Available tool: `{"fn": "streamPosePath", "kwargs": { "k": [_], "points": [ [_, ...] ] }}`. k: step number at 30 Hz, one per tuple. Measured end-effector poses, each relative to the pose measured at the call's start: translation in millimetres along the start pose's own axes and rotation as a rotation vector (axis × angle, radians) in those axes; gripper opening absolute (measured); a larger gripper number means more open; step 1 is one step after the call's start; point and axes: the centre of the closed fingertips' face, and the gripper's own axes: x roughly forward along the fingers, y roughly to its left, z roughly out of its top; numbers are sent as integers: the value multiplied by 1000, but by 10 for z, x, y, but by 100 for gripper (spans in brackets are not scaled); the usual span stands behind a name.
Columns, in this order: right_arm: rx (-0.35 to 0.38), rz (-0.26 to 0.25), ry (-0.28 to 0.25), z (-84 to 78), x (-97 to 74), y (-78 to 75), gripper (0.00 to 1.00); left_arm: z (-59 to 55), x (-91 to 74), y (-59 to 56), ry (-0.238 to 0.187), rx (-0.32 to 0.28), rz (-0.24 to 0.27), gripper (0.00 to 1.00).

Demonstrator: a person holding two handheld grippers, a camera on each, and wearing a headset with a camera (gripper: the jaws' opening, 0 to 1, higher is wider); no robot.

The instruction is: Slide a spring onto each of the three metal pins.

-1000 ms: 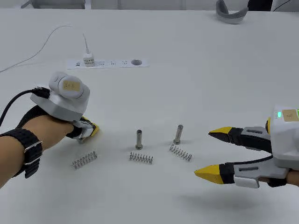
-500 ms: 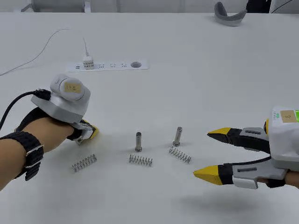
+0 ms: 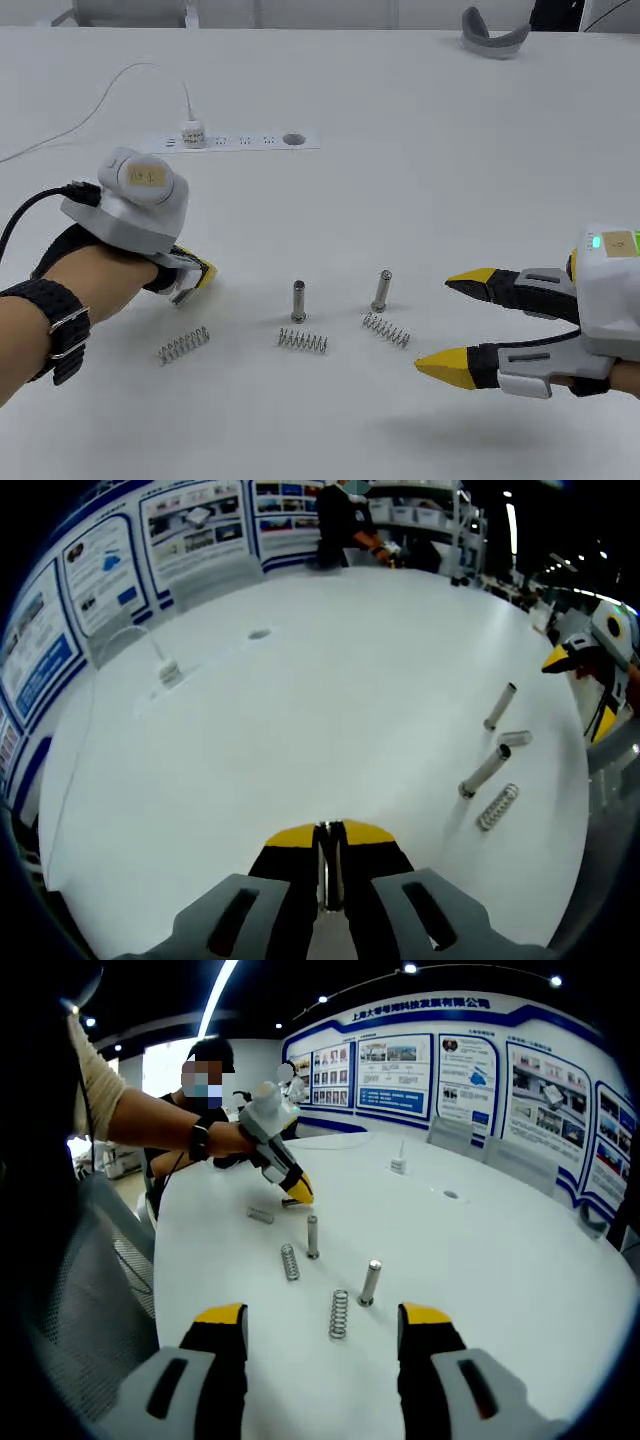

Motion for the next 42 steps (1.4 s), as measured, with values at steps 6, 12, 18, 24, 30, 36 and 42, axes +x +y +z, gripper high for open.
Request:
{"fn": "streamPosePath", "kwargs": {
  "k": [6, 12, 18, 24, 30, 36, 42],
  "points": [
    [-2, 2, 3, -1, 8, 9, 62, 17, -71, -44, -17, -4, -5, 7],
    [-4, 2, 3, 1, 7, 6, 62, 43, -131, -68, -36, -11, -8, 7],
    [-5, 3, 2, 8, 6, 8, 62, 45, -171, -77, -47, -17, -8, 7],
    [-8, 5, 2, 5, 3, -1, 62, 37, -207, -89, -56, -31, -9, 7],
    [-10, 7, 4, 0, 4, -5, 62, 25, -248, -102, -65, -38, -12, 7],
    [-13, 7, 5, 10, 3, 8, 62, 6, -289, -105, -73, -48, -13, 7],
    [-13, 9, 8, 7, 5, 26, 62, -11, -330, -103, -84, -63, -14, 7]
  ]
}}
